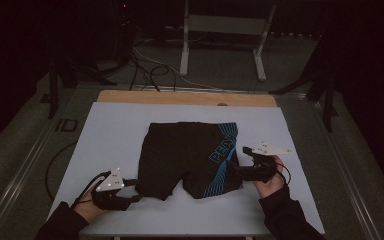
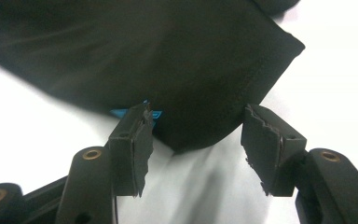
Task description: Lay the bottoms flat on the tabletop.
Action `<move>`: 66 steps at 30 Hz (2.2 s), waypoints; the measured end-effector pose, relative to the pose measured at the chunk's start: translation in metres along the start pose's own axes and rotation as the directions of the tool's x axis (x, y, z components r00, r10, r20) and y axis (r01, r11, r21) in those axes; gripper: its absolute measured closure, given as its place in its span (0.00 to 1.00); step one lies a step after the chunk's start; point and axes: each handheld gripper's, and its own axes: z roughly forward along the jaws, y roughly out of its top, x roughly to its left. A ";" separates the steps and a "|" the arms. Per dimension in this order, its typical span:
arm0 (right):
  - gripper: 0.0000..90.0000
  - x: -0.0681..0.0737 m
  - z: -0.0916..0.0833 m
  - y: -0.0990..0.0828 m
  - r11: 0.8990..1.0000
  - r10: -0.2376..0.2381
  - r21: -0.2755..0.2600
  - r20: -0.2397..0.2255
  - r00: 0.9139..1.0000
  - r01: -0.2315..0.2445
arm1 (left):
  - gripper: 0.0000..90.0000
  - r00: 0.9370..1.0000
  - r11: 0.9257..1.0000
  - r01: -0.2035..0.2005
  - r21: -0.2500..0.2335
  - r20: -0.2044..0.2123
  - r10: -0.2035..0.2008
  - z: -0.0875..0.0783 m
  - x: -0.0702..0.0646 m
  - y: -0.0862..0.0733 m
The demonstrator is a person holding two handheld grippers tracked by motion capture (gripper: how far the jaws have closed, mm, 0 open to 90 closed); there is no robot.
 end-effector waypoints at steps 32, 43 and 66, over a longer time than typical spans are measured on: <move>0.16 0.017 0.001 0.005 0.999 -0.044 -0.028 -0.050 0.998 0.042 | 0.79 0.977 0.955 0.143 -0.258 -0.119 -0.179 -0.051 0.044 -0.004; 0.16 0.054 0.009 0.014 0.995 -0.069 -0.076 -0.142 0.987 0.059 | 0.14 0.987 0.963 0.101 -0.251 -0.098 -0.129 -0.048 0.035 -0.012; 0.52 0.217 0.118 -0.013 0.914 -0.359 0.108 -0.228 0.905 0.390 | 0.06 0.981 0.953 0.119 -0.279 -0.112 -0.156 -0.046 0.035 -0.014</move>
